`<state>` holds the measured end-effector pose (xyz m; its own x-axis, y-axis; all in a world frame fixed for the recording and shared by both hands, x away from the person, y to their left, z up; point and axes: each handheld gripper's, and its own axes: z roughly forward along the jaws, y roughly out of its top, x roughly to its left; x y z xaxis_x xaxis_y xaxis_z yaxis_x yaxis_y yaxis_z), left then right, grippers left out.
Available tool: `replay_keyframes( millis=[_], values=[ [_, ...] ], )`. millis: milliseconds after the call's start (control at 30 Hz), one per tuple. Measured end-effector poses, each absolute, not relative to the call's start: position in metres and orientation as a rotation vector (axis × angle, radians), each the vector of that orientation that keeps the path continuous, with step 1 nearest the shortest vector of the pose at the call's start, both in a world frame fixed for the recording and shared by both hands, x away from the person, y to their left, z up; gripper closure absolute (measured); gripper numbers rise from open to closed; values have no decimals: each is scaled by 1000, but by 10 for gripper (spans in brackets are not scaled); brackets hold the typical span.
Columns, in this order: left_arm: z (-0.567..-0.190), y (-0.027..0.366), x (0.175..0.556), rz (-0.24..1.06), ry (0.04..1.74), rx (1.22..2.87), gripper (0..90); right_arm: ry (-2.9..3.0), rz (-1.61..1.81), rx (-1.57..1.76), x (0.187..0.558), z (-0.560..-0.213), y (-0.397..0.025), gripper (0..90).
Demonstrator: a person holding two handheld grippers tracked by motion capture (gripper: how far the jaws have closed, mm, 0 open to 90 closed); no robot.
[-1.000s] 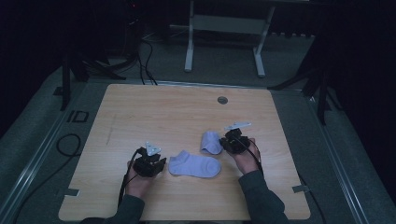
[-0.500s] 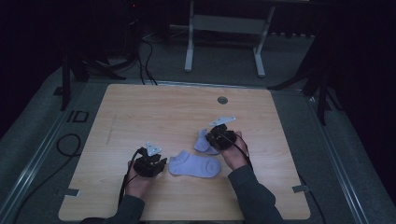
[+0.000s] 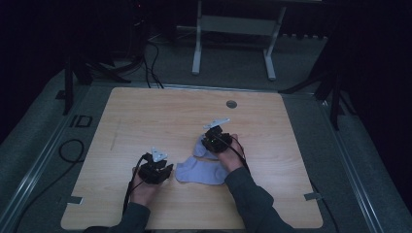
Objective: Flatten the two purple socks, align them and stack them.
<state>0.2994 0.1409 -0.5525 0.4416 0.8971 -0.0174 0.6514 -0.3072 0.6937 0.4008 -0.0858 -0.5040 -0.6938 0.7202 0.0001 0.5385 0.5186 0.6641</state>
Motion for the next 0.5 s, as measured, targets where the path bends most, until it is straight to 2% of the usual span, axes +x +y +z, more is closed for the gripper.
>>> replay_keyframes(
  millis=[200,367,500],
  values=[
    [-552,142,300,503,1294,2065,681,2529,975,1007,401,-502,-69,825],
    [-552,142,300,503,1295,2061,681,2564,1059,899,395,-498,-61,741],
    [-552,142,300,502,1294,2064,680,2548,1086,891,396,-494,-66,723]
  ],
)
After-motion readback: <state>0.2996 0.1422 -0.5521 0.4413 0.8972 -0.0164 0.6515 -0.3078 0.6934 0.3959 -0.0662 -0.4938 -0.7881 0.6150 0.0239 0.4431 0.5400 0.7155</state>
